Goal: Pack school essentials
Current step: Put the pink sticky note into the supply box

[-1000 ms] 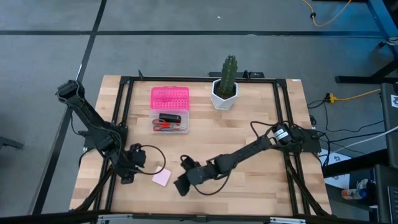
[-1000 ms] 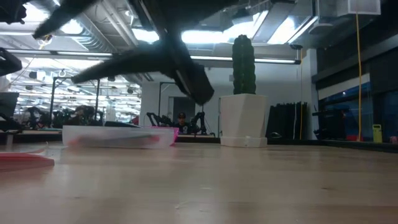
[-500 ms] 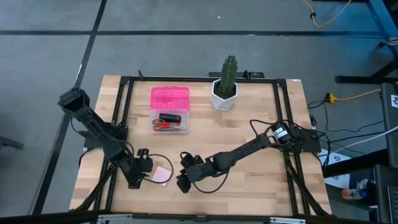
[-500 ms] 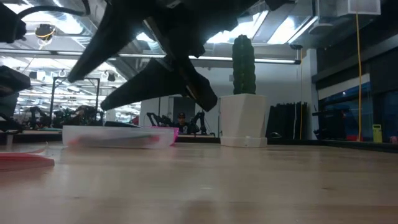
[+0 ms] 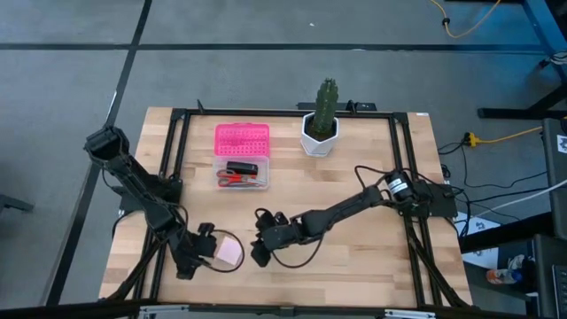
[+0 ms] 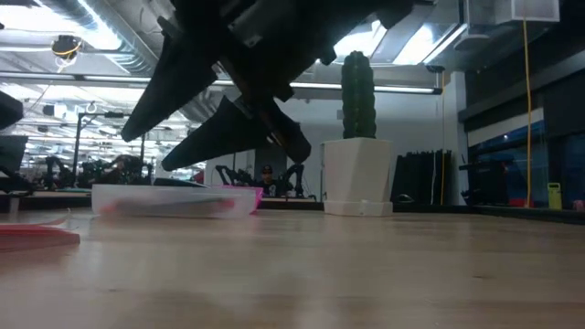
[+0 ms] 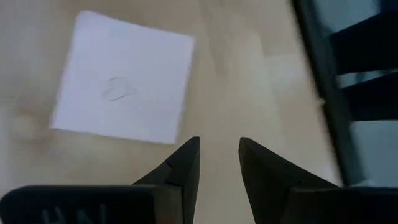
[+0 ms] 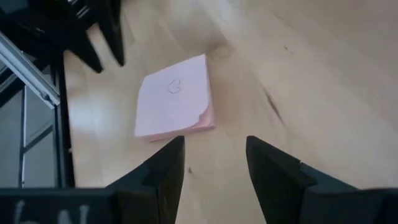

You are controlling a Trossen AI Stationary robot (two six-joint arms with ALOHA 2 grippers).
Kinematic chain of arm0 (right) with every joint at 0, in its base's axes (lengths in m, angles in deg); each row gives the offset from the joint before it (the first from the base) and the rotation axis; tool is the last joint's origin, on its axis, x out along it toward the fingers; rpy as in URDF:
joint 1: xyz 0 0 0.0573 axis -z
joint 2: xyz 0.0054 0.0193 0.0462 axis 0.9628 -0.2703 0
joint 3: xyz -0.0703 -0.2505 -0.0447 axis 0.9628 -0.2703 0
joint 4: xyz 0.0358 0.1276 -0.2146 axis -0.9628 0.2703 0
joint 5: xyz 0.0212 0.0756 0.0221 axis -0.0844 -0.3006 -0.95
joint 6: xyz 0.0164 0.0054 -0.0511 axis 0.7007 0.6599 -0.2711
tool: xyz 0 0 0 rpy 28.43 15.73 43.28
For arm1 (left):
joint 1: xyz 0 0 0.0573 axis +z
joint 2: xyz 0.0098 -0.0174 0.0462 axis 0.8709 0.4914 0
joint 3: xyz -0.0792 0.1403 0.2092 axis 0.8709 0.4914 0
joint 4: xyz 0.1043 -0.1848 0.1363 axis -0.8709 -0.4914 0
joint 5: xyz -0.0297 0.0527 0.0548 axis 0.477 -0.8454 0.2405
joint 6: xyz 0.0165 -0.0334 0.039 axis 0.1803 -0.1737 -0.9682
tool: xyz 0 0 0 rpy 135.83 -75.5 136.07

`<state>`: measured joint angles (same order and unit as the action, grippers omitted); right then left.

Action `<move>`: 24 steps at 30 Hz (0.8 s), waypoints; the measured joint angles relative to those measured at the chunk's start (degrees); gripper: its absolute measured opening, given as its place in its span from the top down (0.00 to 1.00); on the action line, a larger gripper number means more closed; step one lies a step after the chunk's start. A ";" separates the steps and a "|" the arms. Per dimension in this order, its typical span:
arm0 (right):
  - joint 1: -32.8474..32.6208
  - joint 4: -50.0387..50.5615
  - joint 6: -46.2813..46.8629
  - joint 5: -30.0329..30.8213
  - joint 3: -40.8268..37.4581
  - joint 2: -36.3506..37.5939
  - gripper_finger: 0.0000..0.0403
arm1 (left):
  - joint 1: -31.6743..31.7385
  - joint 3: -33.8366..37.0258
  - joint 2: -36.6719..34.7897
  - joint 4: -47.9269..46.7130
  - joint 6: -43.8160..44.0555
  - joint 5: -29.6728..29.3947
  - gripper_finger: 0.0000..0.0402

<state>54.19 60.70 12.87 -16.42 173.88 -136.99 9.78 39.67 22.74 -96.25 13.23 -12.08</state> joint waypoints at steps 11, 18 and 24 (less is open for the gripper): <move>2.48 1.78 -4.70 -9.77 0.02 0.00 0.57 | 1.20 0.00 -0.03 5.77 1.88 2.76 0.71; 1.97 2.40 -9.40 -14.03 0.02 0.00 0.57 | 2.04 -0.02 -0.02 5.47 -4.17 1.60 0.71; 0.61 5.62 -10.57 -15.99 0.02 0.00 0.57 | 1.95 -2.73 2.11 2.37 -2.82 -2.71 0.71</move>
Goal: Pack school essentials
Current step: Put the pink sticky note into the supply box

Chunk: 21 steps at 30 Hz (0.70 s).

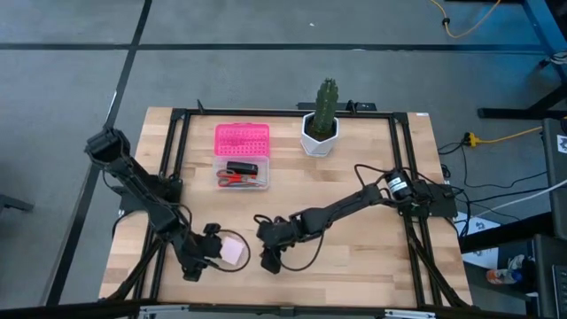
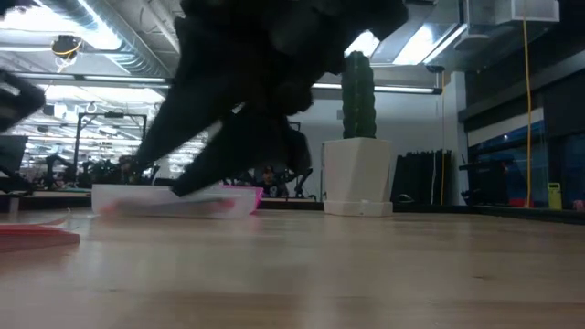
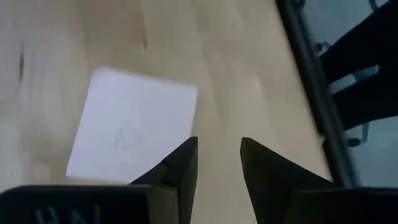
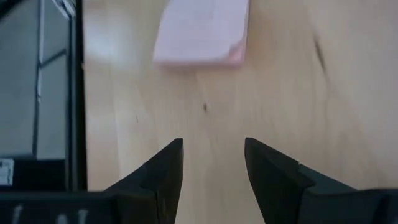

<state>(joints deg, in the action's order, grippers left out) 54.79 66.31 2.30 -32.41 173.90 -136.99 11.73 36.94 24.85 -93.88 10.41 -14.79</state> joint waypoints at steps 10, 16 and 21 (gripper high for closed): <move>-2.52 5.51 -0.02 -0.09 0.00 0.00 0.57 | -2.25 -26.38 4.77 -25.43 -4.42 -12.57 0.71; -2.52 5.19 -1.08 -0.02 0.00 0.00 0.57 | -2.64 -29.10 6.65 -24.87 -0.62 -13.91 0.71; -2.52 4.29 -1.30 -0.02 0.00 0.01 0.57 | -2.72 -29.10 9.69 -32.50 3.72 -13.17 0.71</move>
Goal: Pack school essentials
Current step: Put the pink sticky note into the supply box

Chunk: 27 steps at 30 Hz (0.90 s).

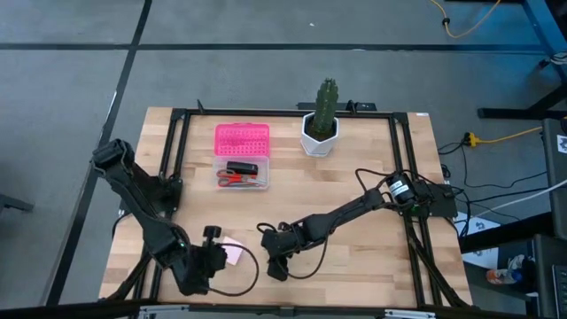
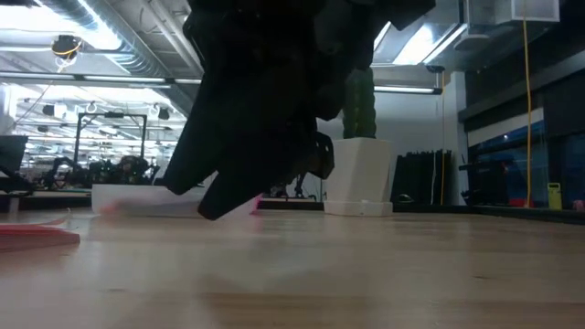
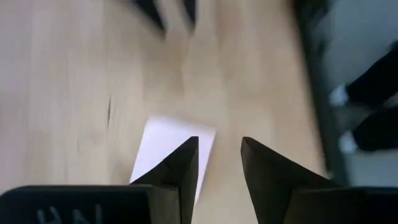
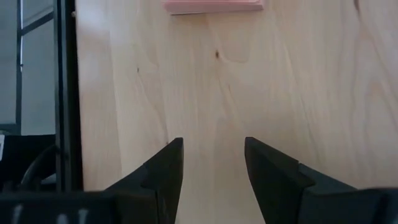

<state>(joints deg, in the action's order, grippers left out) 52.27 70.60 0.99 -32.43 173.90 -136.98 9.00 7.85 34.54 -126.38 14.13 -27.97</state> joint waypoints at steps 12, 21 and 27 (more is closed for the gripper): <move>-1.52 -3.46 0.06 0.00 0.00 0.04 0.57 | -0.10 6.96 6.87 -5.14 12.16 12.52 0.71; -1.91 -3.46 2.75 -0.44 0.01 0.04 0.57 | 2.57 19.80 -2.51 4.83 20.37 12.86 0.71; -2.19 -3.20 3.34 -0.48 0.00 0.04 0.57 | 7.21 21.16 1.47 6.04 19.72 16.63 0.71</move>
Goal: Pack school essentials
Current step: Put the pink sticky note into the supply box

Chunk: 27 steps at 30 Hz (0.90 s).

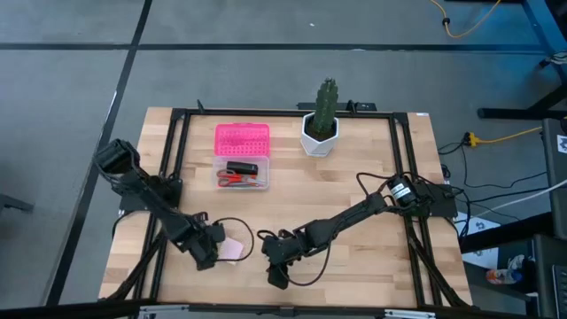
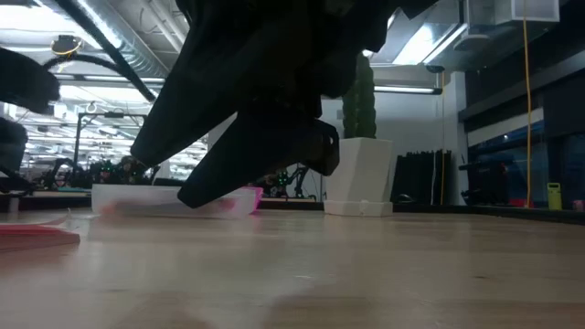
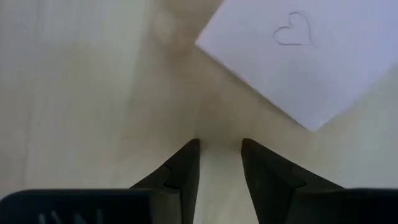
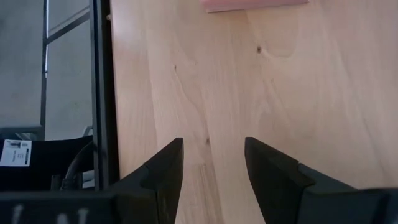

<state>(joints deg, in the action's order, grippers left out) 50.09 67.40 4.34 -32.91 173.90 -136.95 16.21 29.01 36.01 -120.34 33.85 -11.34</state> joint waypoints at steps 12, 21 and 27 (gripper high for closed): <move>-0.56 0.53 1.38 0.02 0.02 0.00 0.57 | 6.64 -6.19 3.38 9.35 -1.85 1.95 0.74; -2.74 3.98 2.71 4.81 0.11 2.53 0.57 | 12.55 -8.76 8.11 21.99 -2.64 -2.03 0.74; -5.40 13.41 2.73 10.89 0.09 7.74 0.57 | 13.10 -11.48 9.65 21.73 -8.52 3.45 0.74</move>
<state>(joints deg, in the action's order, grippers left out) 44.69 80.81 7.07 -22.01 173.99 -129.21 29.31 17.53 45.67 -98.61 25.33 -7.89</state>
